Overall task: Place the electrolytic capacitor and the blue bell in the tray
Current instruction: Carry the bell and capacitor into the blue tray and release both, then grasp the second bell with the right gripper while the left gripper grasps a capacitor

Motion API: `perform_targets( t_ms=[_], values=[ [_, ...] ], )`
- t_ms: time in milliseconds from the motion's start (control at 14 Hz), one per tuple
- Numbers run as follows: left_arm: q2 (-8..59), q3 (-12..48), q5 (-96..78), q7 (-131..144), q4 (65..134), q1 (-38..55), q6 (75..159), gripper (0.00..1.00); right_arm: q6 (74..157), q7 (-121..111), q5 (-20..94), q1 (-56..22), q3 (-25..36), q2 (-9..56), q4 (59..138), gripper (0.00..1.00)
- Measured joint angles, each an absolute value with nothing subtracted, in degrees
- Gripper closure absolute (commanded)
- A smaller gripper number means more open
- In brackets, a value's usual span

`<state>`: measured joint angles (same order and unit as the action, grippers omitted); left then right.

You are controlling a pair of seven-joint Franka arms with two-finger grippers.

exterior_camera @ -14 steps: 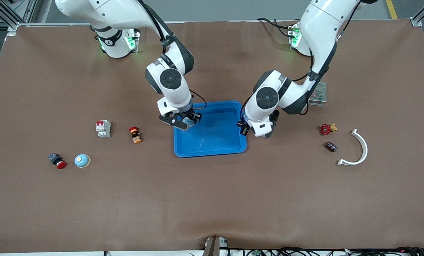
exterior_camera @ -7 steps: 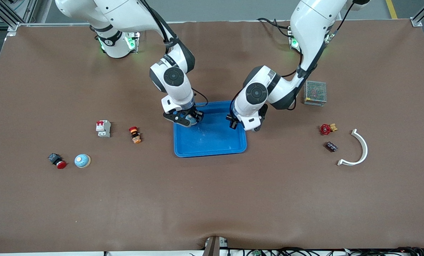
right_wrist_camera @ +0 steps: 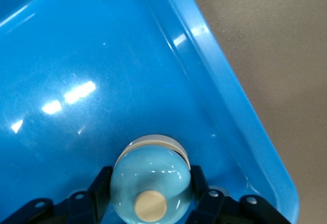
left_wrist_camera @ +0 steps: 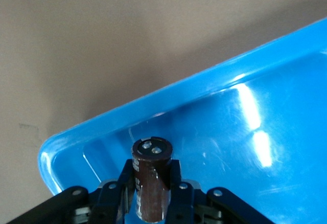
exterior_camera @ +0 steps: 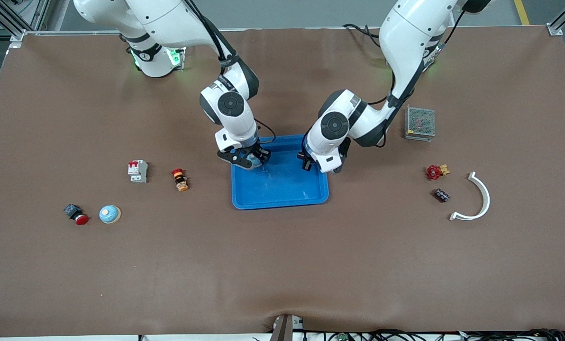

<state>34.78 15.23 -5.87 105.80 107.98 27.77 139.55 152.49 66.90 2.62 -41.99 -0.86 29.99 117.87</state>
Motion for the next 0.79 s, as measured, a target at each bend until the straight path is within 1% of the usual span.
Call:
perform_targets(
  t_ms=[72, 215, 287, 502, 573, 645, 788],
  values=[
    [35.0, 15.2, -5.9, 105.8, 108.0, 27.8, 139.6, 0.0, 152.5, 67.7, 2.6, -42.0, -0.8, 30.1, 117.8, 0.0],
    [35.0, 15.2, -5.9, 105.8, 107.9, 27.8, 139.6, 0.0, 150.7, 68.2, 2.6, -42.0, -0.5, 30.1, 116.5, 0.0],
    [35.0, 15.2, -5.9, 105.8, 107.7, 27.8, 139.6, 0.0, 147.2, 68.2, 2.6, -42.0, -0.4, 30.0, 114.7, 0.0],
    [34.4, 14.8, -5.1, 105.7, 106.3, 27.7, 139.6, 0.0, 130.2, 66.6, 2.6, -40.9, 0.3, 28.6, 105.4, 0.0],
    [33.9, 14.5, -4.0, 105.7, 106.0, 27.5, 139.4, 0.0, 126.5, 64.3, 2.5, -39.5, 0.5, 27.8, 102.8, 0.0],
    [33.1, 13.9, -2.4, 105.7, 105.8, 27.3, 138.7, 0.0, 124.6, 60.9, 2.5, -37.4, 0.6, 26.9, 101.4, 0.0],
    [31.3, 13.1, 1.6, 105.3, 105.1, 25.4, 134.2, 0.0, 123.8, 53.0, 2.3, -31.8, 0.9, 25.8, 100.7, 0.0]
  ],
)
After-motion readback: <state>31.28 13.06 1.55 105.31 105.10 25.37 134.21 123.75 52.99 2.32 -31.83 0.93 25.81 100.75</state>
